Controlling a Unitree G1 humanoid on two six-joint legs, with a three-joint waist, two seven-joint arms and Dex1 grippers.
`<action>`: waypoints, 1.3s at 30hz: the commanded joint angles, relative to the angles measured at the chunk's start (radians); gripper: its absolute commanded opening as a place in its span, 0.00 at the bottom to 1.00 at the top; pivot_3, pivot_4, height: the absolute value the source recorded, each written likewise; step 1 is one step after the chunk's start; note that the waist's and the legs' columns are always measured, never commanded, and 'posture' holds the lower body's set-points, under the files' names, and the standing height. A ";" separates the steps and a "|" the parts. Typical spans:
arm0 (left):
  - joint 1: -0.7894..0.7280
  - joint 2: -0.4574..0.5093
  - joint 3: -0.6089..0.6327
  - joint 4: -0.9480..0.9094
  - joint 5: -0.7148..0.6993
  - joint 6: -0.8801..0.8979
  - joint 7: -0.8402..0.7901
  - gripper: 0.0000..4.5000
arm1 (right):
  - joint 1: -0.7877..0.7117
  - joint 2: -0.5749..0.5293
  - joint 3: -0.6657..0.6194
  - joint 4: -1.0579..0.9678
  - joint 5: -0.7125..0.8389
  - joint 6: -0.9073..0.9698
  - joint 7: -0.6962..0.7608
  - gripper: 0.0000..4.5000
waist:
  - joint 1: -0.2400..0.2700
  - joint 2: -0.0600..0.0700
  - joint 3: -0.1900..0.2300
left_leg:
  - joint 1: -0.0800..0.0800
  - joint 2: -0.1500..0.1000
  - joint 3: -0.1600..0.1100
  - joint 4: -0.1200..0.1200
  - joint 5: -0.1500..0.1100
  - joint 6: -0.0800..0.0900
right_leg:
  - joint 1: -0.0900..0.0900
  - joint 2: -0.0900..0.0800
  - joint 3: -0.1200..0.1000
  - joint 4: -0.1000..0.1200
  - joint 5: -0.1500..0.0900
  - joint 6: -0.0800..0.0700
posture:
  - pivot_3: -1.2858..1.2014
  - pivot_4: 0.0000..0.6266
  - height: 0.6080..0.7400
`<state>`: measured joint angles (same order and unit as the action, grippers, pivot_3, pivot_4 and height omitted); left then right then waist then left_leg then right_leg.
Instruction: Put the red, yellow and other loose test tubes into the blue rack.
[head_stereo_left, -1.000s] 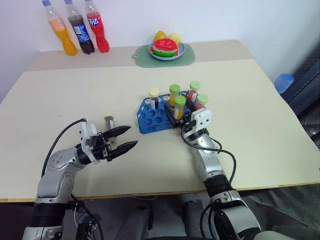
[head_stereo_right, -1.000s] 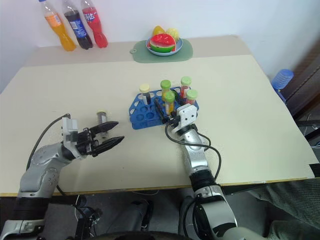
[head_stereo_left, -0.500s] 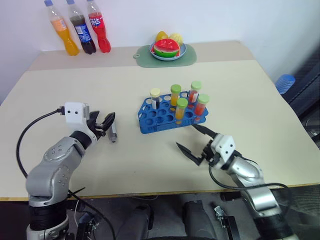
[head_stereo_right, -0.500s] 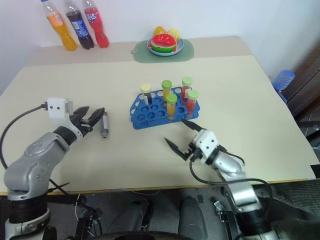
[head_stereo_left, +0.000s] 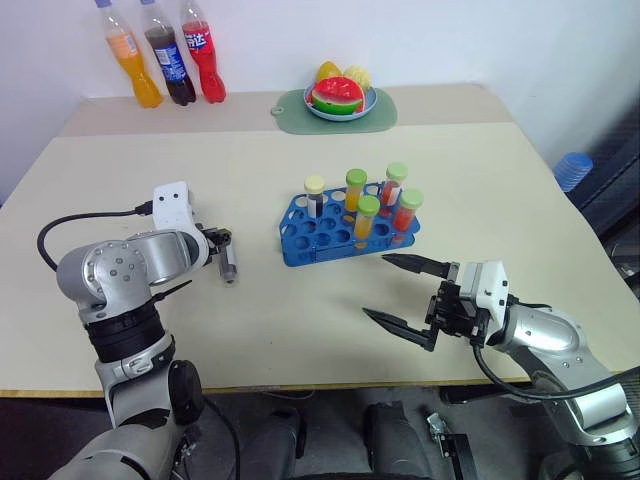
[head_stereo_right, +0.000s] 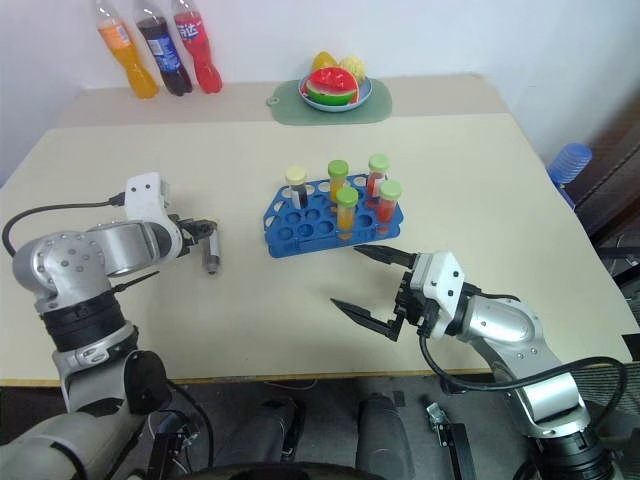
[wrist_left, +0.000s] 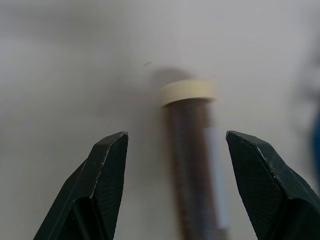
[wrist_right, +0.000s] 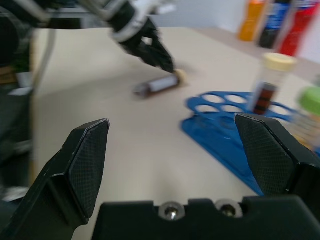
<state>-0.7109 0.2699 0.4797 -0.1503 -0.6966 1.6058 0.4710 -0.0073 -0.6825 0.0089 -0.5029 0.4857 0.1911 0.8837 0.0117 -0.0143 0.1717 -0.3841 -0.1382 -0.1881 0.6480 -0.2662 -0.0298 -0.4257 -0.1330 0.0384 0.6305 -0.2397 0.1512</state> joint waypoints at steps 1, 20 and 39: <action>-0.056 0.017 0.001 0.067 -0.060 0.009 0.116 0.72 | -0.044 -0.021 -0.030 -0.003 0.025 -0.010 0.049 0.98 | 0.003 0.000 0.000 | 0.000 0.000 0.000 0.000 0.000 0.000 | 0.000 0.000 0.000 0.000 0.000 0.000 | 0.52 0.24 1.00; -0.133 -0.058 0.051 0.269 -0.097 0.009 0.229 0.17 | -0.098 -0.010 -0.025 0.073 -0.033 -0.048 0.089 1.00 | 0.002 -0.001 -0.003 | 0.001 0.000 0.002 0.001 0.000 -0.001 | 0.000 -0.001 0.001 0.001 0.001 0.001 | 0.52 0.24 1.00; 0.279 0.047 -0.421 -0.220 0.171 -1.144 -0.860 0.17 | -0.054 -0.009 -0.047 0.061 -0.048 -0.057 0.067 1.00 | 0.027 -0.002 -0.002 | 0.000 0.004 0.015 0.001 -0.004 0.006 | -0.001 0.000 0.005 -0.004 0.003 -0.002 | 0.52 0.24 1.00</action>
<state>-0.4246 0.3254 0.0961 -0.3859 -0.5716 0.5580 -0.3380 -0.0572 -0.6836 -0.0050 -0.4060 0.4331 0.1467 0.9565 0.0383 -0.0159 0.1698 -0.3846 -0.1346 -0.1731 0.6487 -0.2699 -0.0236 -0.4266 -0.1326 0.0432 0.6259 -0.2367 0.1491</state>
